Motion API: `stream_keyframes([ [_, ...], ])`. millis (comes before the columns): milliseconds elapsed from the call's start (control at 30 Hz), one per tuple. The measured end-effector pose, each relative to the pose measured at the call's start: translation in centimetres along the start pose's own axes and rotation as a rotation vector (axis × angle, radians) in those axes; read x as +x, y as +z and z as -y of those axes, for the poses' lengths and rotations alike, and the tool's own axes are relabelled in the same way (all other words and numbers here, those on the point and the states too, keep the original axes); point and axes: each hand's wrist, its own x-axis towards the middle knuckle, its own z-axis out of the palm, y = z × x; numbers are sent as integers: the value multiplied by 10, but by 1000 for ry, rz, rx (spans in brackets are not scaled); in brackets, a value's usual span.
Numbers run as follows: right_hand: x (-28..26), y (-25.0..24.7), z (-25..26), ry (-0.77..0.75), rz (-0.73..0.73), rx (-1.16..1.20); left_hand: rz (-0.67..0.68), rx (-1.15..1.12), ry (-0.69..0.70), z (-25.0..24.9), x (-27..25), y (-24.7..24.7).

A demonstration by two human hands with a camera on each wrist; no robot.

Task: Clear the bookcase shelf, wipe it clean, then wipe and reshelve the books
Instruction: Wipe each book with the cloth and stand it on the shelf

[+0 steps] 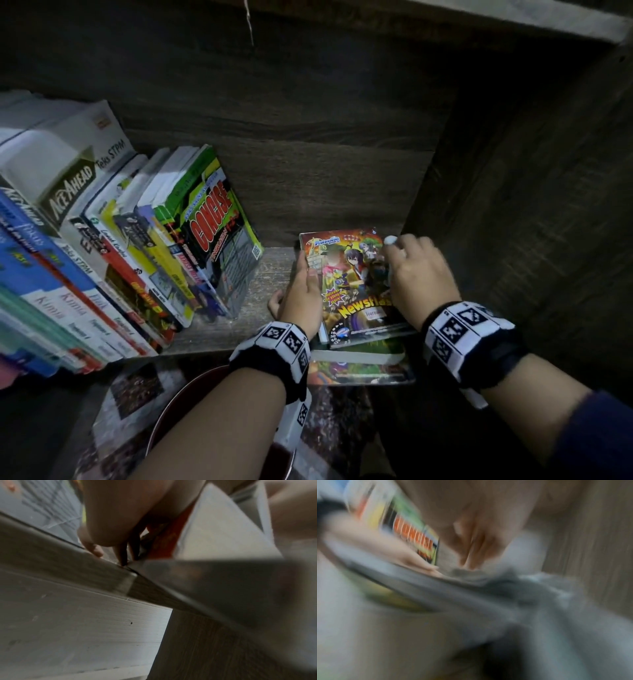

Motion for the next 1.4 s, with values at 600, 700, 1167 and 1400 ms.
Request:
stream_keyframes([
  [600, 12, -10, 2, 285, 417, 348, -227, -440, 205, -12, -26, -48],
  [700, 22, -30, 14, 347, 439, 986, -235, -487, 352, -17, -41, -52],
  [1167, 129, -45, 112, 323, 331, 1420, -936, 152, 774, 11, -47, -115],
  [1400, 142, 0, 165, 341, 455, 1509, -915, 346, 624, 39, -35, -121],
])
